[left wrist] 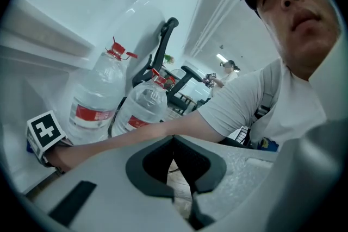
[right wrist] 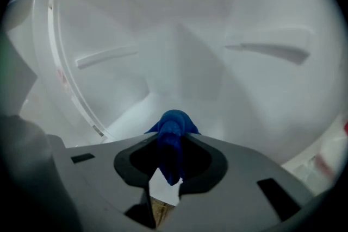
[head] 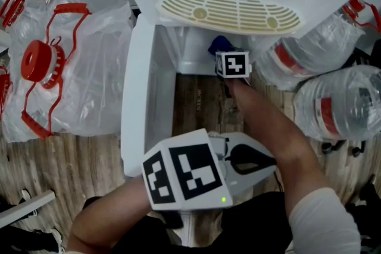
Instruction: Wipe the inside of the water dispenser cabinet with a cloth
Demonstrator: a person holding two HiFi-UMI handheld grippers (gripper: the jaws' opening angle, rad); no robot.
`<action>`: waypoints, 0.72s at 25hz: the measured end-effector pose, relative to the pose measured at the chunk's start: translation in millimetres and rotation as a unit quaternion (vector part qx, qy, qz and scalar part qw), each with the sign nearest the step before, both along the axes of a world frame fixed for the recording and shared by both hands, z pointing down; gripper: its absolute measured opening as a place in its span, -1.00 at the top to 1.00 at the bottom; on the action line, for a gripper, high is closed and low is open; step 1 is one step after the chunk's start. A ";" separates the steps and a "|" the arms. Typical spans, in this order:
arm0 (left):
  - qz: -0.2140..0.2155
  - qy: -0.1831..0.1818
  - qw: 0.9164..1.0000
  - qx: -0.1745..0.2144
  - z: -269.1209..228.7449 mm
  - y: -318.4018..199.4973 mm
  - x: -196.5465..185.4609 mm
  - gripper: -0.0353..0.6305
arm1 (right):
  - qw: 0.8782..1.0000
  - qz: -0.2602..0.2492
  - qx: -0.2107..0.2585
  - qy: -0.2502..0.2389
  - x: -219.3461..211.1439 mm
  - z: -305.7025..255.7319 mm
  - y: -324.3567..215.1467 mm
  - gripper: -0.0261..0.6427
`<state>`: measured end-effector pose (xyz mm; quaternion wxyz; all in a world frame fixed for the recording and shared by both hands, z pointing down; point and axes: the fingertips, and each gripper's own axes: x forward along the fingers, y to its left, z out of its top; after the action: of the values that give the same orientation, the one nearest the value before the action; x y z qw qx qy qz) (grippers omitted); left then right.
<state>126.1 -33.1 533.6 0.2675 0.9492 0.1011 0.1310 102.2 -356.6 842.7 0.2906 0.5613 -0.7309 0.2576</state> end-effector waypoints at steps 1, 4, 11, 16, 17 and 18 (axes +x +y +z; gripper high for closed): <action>0.000 0.001 1.000 0.000 -0.6 0.1 -0.1 0.88 | 1.000 -0.001 0.002 0.001 -0.1 -2.8 1.2 0.67; -0.002 -0.001 1.000 0.001 0.0 0.1 0.3 0.88 | 0.999 -0.016 0.029 0.000 -8.3 -18.7 -7.6 0.67; -0.009 -0.008 1.000 -0.001 0.8 -0.8 0.4 0.88 | 0.995 -0.036 0.091 -0.008 -32.1 -48.3 -55.7 0.67; -0.018 -0.010 1.000 -0.004 0.0 -1.2 -4.0 0.88 | 0.998 -0.013 -0.018 -0.052 -37.7 -15.1 -46.5 0.67; -0.019 -0.011 1.000 -0.005 0.8 -1.5 -5.0 0.88 | 0.994 -0.005 -0.086 -0.067 -42.1 1.6 -26.9 0.67; -0.021 -0.013 1.000 -0.006 1.8 -2.3 -6.0 0.88 | 0.989 -0.003 -0.125 -0.073 -45.1 13.4 -15.7 0.67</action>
<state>120.1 -35.5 535.4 0.2772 0.9478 0.0782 0.1368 57.1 -372.3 856.1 0.3053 0.4981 -0.7139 0.3861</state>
